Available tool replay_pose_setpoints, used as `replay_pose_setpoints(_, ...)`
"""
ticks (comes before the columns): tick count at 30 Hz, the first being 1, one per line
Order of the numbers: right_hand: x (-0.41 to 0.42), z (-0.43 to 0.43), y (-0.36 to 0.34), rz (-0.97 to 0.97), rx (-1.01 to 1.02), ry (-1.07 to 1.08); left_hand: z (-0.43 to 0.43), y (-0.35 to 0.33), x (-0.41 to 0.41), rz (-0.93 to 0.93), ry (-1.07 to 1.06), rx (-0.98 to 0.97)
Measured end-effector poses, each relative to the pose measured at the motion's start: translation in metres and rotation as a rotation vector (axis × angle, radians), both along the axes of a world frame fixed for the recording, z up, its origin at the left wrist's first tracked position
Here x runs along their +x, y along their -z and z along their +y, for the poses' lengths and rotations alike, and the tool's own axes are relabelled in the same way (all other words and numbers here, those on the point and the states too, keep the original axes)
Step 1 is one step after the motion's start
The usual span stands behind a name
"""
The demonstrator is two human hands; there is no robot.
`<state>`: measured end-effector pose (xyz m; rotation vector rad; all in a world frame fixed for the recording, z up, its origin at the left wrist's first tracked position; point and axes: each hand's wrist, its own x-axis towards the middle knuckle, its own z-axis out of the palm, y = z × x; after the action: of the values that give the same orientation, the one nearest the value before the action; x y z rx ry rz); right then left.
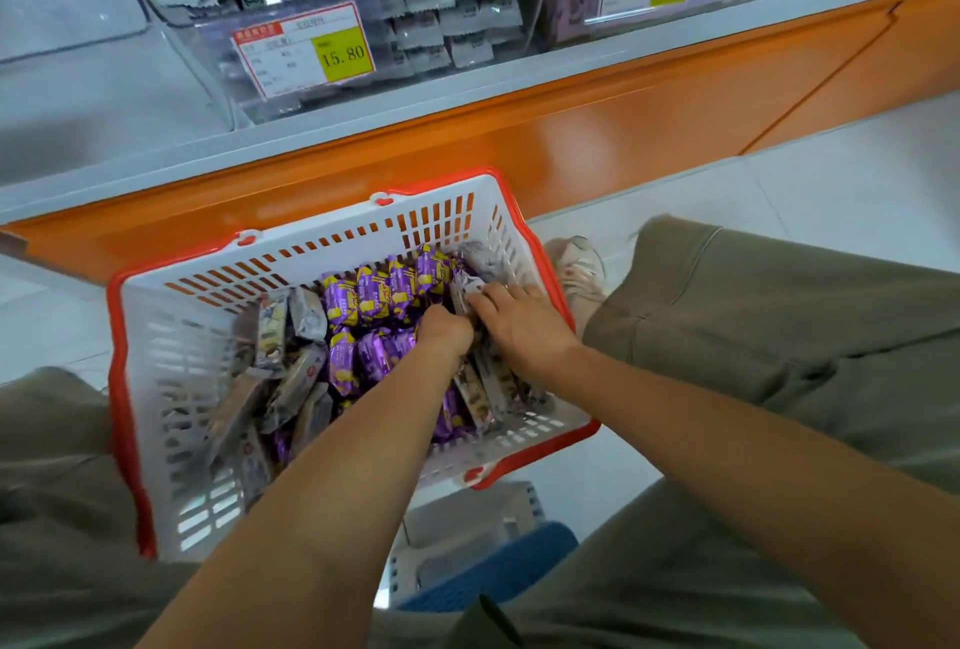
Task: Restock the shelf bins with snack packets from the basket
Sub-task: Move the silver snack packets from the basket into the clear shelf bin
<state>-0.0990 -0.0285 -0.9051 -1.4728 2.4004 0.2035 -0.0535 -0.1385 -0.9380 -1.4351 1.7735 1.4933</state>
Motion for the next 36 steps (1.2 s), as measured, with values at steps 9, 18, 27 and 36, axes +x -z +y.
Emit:
replay_pose_setpoints(9, -0.002, -0.011, -0.011, -0.290, -0.157, 0.342, -0.028, -0.018, 0.016, 0.078, -0.207, 0.268)
replay_pose_setpoints(18, 0.010, -0.033, -0.022, -0.448, -0.396, 0.400, -0.040, -0.038, 0.042, 0.234, -0.301, 0.382)
replay_pose_setpoints(27, 0.020, -0.046, -0.029, -0.437, -0.480, 0.372, -0.052, -0.048, 0.063, 0.391, -0.392, 0.265)
replay_pose_setpoints(36, 0.026, -0.057, -0.029, -0.470, -0.447, 0.345, -0.062, -0.063, 0.083, 0.431, -0.444, 0.240)
